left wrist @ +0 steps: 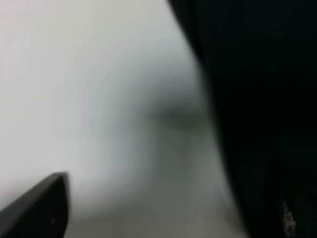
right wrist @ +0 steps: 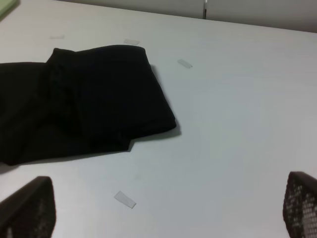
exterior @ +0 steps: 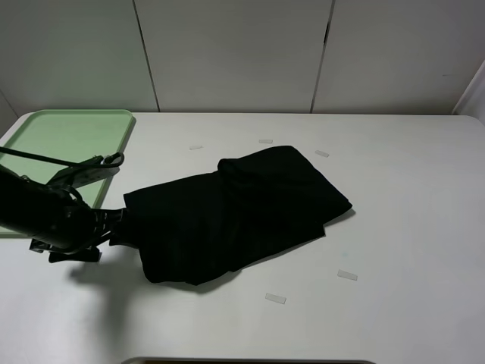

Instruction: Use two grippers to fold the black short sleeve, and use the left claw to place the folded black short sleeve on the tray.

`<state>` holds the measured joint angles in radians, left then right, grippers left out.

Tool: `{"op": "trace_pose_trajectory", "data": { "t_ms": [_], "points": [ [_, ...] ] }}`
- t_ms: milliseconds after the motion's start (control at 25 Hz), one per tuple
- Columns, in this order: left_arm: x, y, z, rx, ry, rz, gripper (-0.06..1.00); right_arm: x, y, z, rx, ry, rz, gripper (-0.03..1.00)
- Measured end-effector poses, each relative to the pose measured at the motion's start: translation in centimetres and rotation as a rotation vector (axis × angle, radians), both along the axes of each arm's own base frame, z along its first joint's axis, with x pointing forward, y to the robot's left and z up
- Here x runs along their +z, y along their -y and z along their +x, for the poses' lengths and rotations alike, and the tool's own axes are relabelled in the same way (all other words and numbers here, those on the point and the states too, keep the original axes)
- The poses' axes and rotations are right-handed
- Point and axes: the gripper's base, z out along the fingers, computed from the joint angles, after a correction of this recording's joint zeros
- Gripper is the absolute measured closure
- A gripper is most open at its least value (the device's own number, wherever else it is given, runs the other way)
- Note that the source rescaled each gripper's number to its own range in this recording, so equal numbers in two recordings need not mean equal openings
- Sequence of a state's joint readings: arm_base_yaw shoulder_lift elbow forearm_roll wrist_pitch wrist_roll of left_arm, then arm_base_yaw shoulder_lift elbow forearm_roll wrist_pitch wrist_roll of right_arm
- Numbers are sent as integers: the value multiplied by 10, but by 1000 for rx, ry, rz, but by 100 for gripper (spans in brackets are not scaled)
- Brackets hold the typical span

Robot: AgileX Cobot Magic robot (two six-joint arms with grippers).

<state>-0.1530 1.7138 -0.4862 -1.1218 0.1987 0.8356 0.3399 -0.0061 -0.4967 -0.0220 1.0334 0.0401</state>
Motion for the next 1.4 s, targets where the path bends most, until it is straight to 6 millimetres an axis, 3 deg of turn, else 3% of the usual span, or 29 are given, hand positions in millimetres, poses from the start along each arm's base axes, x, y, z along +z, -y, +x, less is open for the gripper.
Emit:
{"op": "trace_pose_trajectory", "data": {
  "t_ms": [360, 680, 800, 920, 960, 1080, 1400],
  "points": [
    [-3, 27, 31, -47, 6, -61, 15, 0, 0, 0, -3, 1, -4, -3],
    [-4, 53, 40, -84, 23, -88, 18, 0, 0, 0, -2, 1, -3, -3],
    [-7, 54, 40, -99, 25, -75, 38, 0, 0, 0, -2, 1, -3, -3],
    [-8, 53, 41, -100, 28, -62, 77, 0, 0, 0, -2, 1, -2, -3],
    [-8, 53, 41, -100, 32, -58, 85, 0, 0, 0, -1, 1, -2, -3],
    [-9, 52, 42, -97, 46, -39, 93, 0, 0, 0, 0, 0, 0, -3],
    [-4, 52, 51, -170, 87, -14, 93, 0, 0, 0, 1, 0, 1, -3]
  ]
}}
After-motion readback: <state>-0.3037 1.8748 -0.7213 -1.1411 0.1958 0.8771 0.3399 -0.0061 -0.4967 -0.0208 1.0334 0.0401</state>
